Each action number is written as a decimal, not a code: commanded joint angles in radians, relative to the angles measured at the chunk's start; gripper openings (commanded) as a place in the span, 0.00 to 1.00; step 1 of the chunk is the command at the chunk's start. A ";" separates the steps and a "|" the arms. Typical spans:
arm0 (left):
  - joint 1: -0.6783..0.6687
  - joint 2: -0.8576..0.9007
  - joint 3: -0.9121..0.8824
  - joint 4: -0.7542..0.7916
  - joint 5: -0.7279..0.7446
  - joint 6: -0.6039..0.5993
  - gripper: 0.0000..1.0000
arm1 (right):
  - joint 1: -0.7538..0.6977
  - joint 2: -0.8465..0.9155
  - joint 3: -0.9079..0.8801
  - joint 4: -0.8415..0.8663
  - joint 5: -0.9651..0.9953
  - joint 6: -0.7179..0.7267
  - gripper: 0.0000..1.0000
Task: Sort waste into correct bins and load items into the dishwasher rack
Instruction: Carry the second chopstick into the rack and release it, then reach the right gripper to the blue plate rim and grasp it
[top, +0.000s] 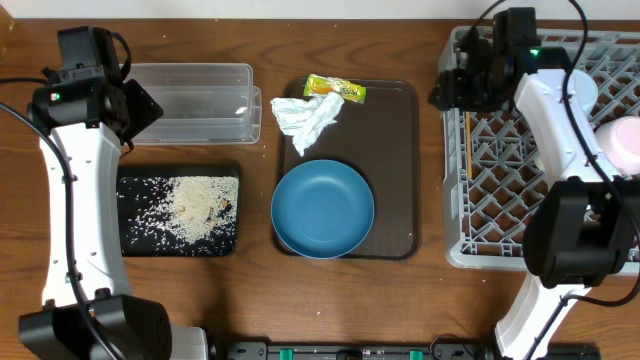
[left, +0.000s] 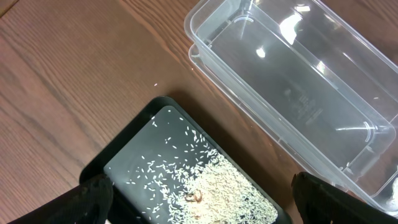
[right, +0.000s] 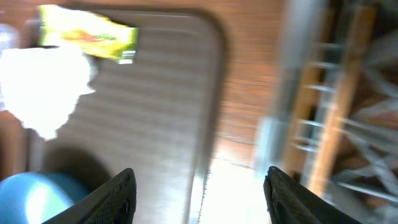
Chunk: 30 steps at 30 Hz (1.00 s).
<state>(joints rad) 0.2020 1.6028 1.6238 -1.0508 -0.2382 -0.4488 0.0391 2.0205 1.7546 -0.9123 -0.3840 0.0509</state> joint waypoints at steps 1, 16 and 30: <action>0.005 -0.002 0.012 -0.004 -0.005 -0.006 0.95 | 0.062 -0.040 -0.001 0.013 -0.175 -0.006 0.64; 0.004 -0.002 0.012 -0.004 -0.005 -0.006 0.95 | 0.459 -0.039 -0.004 -0.113 0.017 -0.153 0.88; 0.004 -0.002 0.012 -0.004 -0.005 -0.006 0.95 | 0.844 -0.039 -0.044 -0.078 0.232 -0.003 0.88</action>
<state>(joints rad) 0.2020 1.6028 1.6238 -1.0508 -0.2382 -0.4488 0.8307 2.0193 1.7409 -1.0000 -0.2401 0.0116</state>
